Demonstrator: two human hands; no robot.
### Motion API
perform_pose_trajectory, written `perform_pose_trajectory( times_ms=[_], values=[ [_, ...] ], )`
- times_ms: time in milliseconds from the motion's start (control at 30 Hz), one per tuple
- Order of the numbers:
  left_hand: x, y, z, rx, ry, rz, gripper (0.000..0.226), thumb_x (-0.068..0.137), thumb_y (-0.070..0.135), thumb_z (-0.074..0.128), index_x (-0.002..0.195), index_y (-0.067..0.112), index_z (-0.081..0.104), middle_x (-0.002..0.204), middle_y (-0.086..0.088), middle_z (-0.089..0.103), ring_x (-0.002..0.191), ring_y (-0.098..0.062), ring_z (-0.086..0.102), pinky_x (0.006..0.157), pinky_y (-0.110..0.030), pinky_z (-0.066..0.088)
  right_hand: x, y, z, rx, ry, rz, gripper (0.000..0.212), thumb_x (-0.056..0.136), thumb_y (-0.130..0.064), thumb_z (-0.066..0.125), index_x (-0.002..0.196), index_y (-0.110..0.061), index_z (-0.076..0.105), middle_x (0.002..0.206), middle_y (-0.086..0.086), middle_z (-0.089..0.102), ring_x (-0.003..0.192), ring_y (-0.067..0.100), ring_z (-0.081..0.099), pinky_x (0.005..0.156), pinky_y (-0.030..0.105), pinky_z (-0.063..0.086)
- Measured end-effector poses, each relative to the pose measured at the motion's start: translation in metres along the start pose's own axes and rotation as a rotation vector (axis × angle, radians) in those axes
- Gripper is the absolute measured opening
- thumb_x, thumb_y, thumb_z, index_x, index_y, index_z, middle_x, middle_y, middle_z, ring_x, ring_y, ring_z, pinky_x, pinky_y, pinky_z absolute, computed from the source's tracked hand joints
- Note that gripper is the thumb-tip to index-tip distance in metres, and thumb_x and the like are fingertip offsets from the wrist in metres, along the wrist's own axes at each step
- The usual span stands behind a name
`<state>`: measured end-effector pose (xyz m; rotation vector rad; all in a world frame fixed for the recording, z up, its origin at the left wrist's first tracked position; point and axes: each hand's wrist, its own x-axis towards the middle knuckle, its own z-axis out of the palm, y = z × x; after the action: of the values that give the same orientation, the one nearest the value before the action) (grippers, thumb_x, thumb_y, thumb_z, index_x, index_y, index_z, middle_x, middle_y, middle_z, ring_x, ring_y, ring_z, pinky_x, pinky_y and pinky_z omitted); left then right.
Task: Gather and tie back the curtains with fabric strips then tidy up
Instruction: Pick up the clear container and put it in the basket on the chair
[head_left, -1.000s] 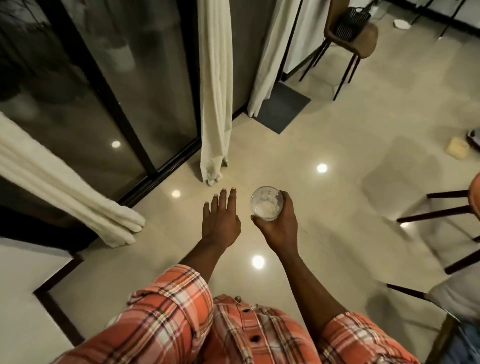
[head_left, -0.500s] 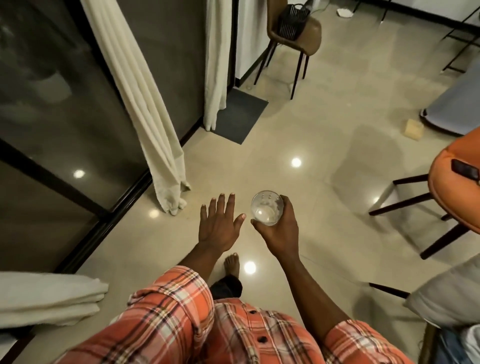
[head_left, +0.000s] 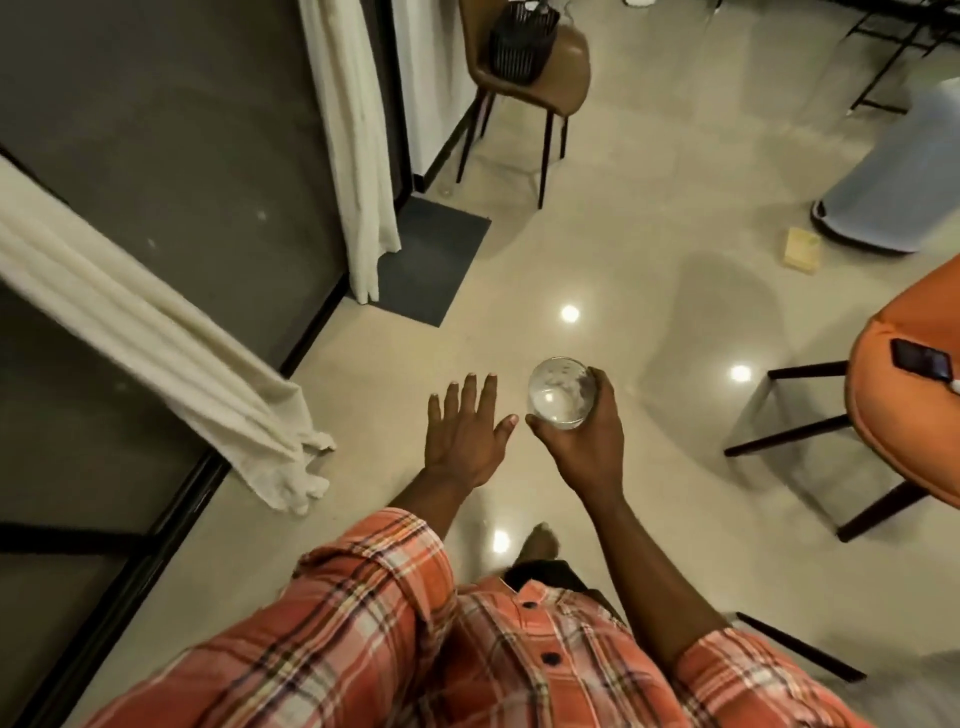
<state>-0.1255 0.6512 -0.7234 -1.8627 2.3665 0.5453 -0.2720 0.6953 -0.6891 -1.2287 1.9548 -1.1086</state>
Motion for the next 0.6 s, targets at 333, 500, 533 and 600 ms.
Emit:
perform_pose_trajectory(
  times_ms=[333,500,533,600],
  values=[
    [0.188,0.101,-0.034,-0.015,0.04,-0.038,0.067,0.097,0.058,0.02,0.152,0.023,0.005,0.16,-0.008,0.014,0.146,-0.03,0.016,0.117,-0.05,0.012,0.206,0.02,-0.054,-0.035,-0.044,-0.023,0.083,0.064,-0.033,0.085,0.132,-0.027,0.039,0.125,-0.019,0.052,0.107,0.002,0.051,0.078,0.007,0.038],
    [0.267,0.143,-0.043,0.001,0.074,-0.06,0.067,0.097,0.059,0.023,0.152,0.022,0.011,0.158,-0.008,0.021,0.144,-0.031,0.022,0.115,-0.05,0.018,0.295,0.03,-0.073,-0.035,-0.077,-0.007,0.083,0.064,-0.035,0.085,0.132,-0.026,0.04,0.124,-0.017,0.052,0.106,0.002,0.05,0.076,0.0,0.034],
    [0.281,0.147,-0.045,0.009,0.082,-0.059,0.068,0.096,0.059,0.023,0.152,0.023,0.011,0.158,-0.008,0.021,0.144,-0.031,0.022,0.115,-0.05,0.018,0.309,0.031,-0.074,-0.053,-0.079,-0.023,0.083,0.064,-0.035,0.085,0.132,-0.026,0.04,0.125,-0.017,0.052,0.106,0.003,0.05,0.075,-0.001,0.034],
    [0.314,0.154,-0.052,-0.001,0.074,-0.077,0.067,0.097,0.058,0.023,0.152,0.023,0.01,0.158,-0.009,0.02,0.144,-0.031,0.022,0.115,-0.05,0.017,0.346,0.032,-0.075,-0.068,-0.1,-0.024,0.084,0.064,-0.034,0.085,0.133,-0.025,0.039,0.125,-0.017,0.052,0.107,0.004,0.05,0.073,0.002,0.035]
  ],
)
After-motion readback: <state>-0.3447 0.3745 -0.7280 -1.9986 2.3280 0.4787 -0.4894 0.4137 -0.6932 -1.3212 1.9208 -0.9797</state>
